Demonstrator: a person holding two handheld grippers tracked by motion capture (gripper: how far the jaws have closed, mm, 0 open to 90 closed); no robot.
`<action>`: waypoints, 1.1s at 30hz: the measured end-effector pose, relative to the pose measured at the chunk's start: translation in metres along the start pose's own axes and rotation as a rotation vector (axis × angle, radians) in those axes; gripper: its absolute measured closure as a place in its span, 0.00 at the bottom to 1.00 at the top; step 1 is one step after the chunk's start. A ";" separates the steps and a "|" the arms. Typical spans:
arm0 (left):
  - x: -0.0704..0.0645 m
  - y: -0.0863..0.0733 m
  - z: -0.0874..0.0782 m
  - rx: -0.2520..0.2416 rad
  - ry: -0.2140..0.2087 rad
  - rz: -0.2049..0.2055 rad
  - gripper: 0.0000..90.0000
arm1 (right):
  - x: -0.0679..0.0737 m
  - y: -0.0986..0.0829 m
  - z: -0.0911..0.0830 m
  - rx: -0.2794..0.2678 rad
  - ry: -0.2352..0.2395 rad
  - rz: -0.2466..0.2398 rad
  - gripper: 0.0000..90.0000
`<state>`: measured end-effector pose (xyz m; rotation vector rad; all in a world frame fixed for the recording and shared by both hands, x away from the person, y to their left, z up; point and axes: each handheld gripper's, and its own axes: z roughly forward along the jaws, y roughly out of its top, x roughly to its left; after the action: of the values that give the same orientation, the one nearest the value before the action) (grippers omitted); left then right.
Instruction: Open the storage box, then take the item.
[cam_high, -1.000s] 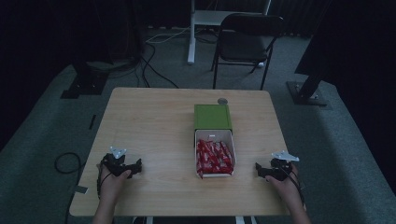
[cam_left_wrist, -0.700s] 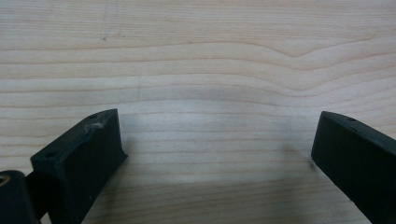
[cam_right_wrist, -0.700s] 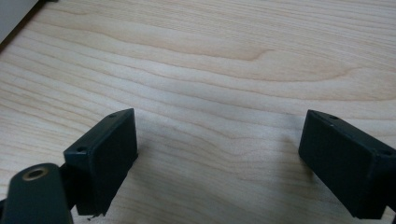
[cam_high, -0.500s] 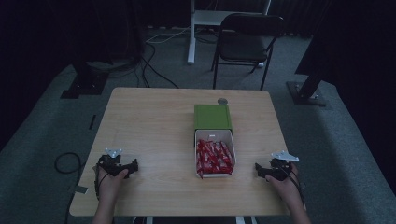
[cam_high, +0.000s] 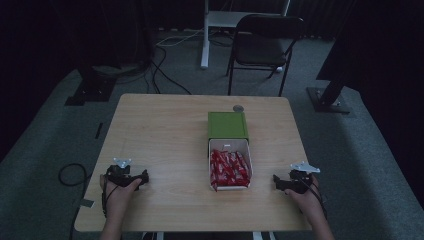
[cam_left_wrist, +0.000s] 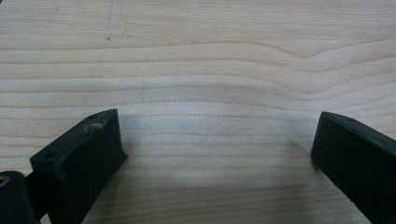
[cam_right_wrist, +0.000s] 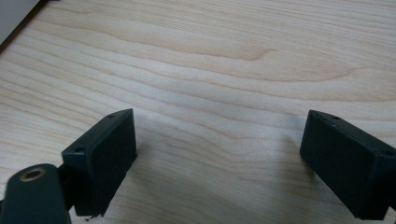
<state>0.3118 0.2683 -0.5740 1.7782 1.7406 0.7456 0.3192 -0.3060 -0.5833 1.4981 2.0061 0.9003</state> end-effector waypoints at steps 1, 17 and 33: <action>0.000 0.000 0.000 0.000 0.001 0.000 0.03 | 0.000 0.000 0.000 0.000 0.000 0.000 0.11; -0.001 0.001 0.001 0.001 0.010 -0.011 0.03 | 0.000 0.000 -0.002 -0.001 0.007 0.022 0.12; -0.001 0.001 0.001 0.001 0.010 -0.012 0.03 | 0.007 0.020 -0.026 -0.075 0.024 0.077 0.15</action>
<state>0.3132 0.2671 -0.5741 1.7664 1.7565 0.7500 0.3121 -0.3017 -0.5509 1.5390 1.9207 1.0184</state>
